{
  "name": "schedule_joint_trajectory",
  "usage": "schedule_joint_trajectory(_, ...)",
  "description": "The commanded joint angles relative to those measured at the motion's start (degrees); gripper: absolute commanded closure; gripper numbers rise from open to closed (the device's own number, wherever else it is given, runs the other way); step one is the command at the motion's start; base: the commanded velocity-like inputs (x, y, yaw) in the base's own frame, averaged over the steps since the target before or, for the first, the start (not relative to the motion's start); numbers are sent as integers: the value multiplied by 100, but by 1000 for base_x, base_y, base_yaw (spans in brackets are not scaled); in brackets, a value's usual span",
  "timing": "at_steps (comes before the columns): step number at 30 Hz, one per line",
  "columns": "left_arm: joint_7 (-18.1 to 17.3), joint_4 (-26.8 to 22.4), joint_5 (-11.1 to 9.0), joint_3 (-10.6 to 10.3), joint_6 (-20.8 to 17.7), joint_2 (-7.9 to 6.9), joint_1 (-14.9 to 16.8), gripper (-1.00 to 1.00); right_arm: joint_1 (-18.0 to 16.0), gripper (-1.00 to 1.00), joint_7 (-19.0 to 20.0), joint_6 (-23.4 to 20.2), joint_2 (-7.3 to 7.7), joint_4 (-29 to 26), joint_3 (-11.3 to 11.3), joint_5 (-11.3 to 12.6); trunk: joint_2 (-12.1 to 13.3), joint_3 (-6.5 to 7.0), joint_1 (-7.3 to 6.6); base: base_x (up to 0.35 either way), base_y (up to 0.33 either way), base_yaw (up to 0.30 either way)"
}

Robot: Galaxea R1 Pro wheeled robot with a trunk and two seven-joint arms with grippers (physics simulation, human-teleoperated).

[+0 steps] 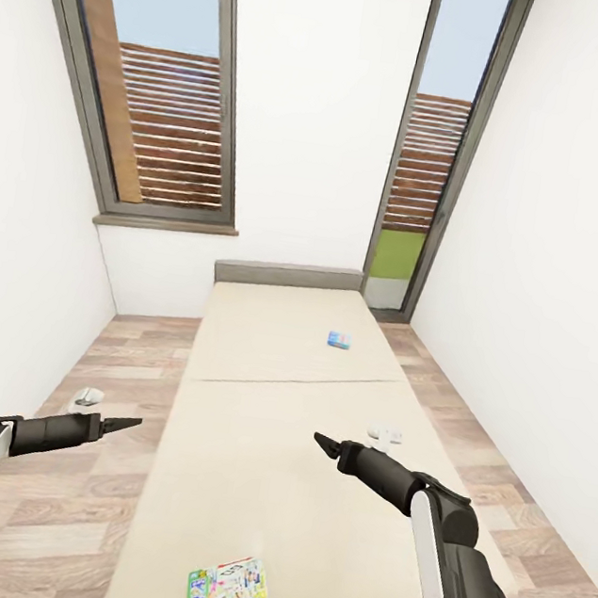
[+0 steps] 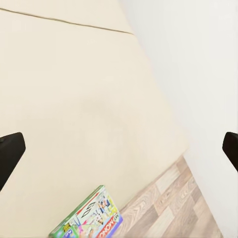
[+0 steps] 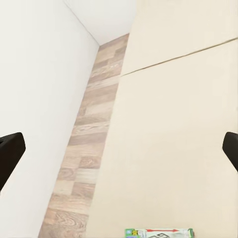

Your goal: Put all the toys in the child's room - the three board games (two on the bed and one on the table), the two jigsaw puzzles on the table, and the tennis ball on the table - inside the toy box on the table in the child's room.

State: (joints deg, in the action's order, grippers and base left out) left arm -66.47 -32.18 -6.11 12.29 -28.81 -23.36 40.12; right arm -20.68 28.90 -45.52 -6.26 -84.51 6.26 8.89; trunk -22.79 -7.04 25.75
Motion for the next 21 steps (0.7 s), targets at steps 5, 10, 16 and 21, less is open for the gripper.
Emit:
schedule_joint_trajectory(5, -18, 4, -22, 3, -53, -1, 4, -100, -7, -100, 10, -45, -7, -4, 8, 25, -13, -8, 3, -71, 162, -26)
schedule_joint_trajectory(10, -34, 2, -24, 2, -57, -1, 4, -100, -7, -100, 10, -44, -7, -4, 7, 25, -13, -8, 3, -18, 43, -5)
schedule_joint_trajectory(16, -40, 3, -30, 4, -69, -3, 4, -100, -7, -100, 10, -44, -7, -4, 6, 25, -13, -8, 3, -109, 83, -1)
schedule_joint_trajectory(21, -35, 6, -29, 6, -71, -2, 4, -100, -7, -100, 10, -39, -10, -4, 6, 25, -13, -8, 3, -225, 179, 0)
